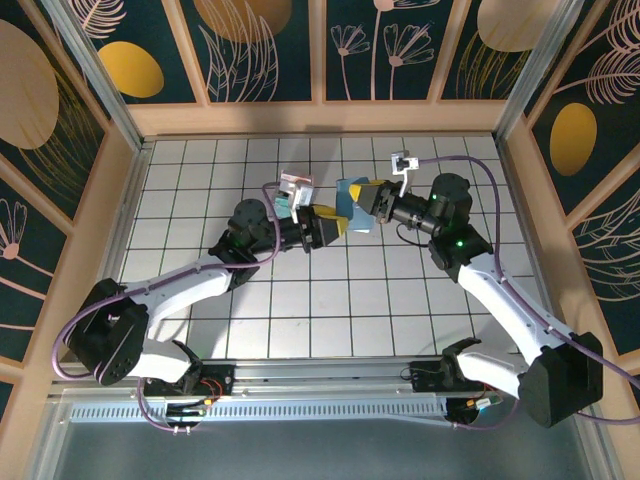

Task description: Take the credit cards out of the card holder

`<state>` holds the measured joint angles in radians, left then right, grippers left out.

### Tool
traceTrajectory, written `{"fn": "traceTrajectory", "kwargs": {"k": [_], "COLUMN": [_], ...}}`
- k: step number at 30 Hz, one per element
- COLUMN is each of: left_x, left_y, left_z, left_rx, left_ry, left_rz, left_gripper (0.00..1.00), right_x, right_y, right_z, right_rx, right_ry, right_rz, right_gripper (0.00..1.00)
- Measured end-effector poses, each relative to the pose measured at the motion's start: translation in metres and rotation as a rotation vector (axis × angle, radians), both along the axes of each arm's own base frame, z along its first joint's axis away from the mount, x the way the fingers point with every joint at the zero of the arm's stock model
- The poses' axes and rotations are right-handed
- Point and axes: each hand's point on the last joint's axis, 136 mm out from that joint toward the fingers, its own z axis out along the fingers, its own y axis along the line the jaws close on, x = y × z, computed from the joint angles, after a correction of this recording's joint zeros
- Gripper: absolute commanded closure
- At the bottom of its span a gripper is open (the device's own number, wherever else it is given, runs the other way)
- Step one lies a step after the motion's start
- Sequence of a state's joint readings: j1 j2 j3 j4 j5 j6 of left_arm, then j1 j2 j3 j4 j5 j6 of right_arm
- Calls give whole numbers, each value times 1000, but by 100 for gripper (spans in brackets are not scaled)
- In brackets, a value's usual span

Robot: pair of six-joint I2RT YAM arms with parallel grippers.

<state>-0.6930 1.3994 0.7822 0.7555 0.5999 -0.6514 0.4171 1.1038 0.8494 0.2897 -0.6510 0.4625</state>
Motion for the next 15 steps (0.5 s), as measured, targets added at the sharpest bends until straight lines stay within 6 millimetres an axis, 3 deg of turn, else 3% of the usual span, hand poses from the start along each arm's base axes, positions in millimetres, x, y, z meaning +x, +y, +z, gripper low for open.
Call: {"fn": "traceTrajectory", "kwargs": {"k": [5,15], "left_x": [5,-3], "left_y": [10,8], "left_z": [18,16], "left_rx": [-65,-56], "left_ry": [-20,-22], "left_rz": [-14,-75], "left_gripper": [48,52], "right_x": [-1,-7], "right_y": [-4,3], "right_z": [-7,-5], "right_rx": [10,35], "right_ry": [21,26], "right_rz": [23,101], "right_gripper": [90,91]}}
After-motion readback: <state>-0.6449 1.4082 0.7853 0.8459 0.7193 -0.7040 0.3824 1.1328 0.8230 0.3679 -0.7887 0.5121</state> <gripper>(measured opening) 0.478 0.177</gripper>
